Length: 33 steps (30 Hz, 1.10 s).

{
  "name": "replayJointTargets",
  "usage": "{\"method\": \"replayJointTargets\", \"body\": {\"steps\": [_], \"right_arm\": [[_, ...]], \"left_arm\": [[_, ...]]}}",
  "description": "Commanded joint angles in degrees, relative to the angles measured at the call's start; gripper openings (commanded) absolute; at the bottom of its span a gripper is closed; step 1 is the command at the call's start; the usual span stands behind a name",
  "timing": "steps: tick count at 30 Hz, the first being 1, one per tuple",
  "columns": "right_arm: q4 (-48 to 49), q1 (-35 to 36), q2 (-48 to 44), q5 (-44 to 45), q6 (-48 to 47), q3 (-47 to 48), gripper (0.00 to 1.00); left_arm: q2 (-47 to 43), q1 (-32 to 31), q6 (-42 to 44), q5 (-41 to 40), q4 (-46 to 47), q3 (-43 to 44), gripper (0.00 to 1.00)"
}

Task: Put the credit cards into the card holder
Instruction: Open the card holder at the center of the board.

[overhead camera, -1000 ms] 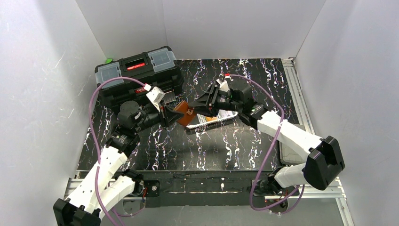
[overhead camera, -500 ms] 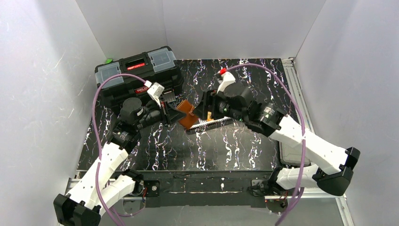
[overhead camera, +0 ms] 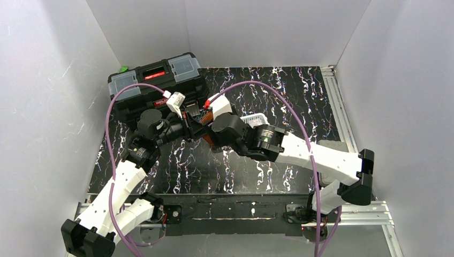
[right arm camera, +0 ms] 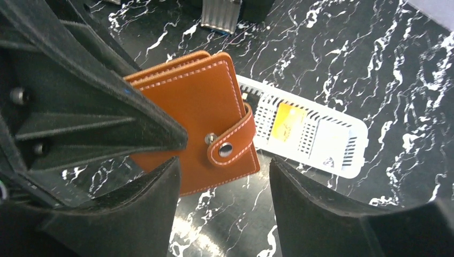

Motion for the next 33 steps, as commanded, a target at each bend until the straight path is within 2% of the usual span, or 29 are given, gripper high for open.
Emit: {"method": "replayJointTargets", "body": {"steps": [1, 11, 19, 24, 27, 28, 33], "right_arm": [[0.8, 0.8, 1.5, 7.7, -4.7, 5.1, 0.66], [0.5, 0.8, 4.1, 13.8, -7.1, 7.0, 0.49], [0.8, 0.4, 3.0, 15.0, -6.8, 6.0, 0.38], [1.7, -1.0, -0.1, 12.3, -5.9, 3.7, 0.33], [1.8, -2.3, -0.7, 8.9, -6.1, 4.1, 0.18], [1.5, -2.5, -0.6, 7.9, -6.4, 4.5, 0.16], [-0.2, -3.3, -1.1, 3.6, -8.6, 5.0, 0.14]], "left_arm": [[-1.1, 0.2, -1.0, 1.6, 0.3, 1.5, 0.0], [-2.2, 0.2, -1.3, 2.8, 2.1, 0.8, 0.0], [-2.7, 0.2, -1.1, 3.6, 2.5, 0.4, 0.0], [-2.9, 0.1, -1.1, 4.3, 2.6, -0.5, 0.0], [-2.6, 0.2, -1.3, 5.1, 3.2, -1.3, 0.0], [-2.6, 0.2, -1.5, 5.4, 3.4, -1.6, 0.0], [-2.7, 0.1, -1.1, 6.4, 3.3, -2.2, 0.0]]}}
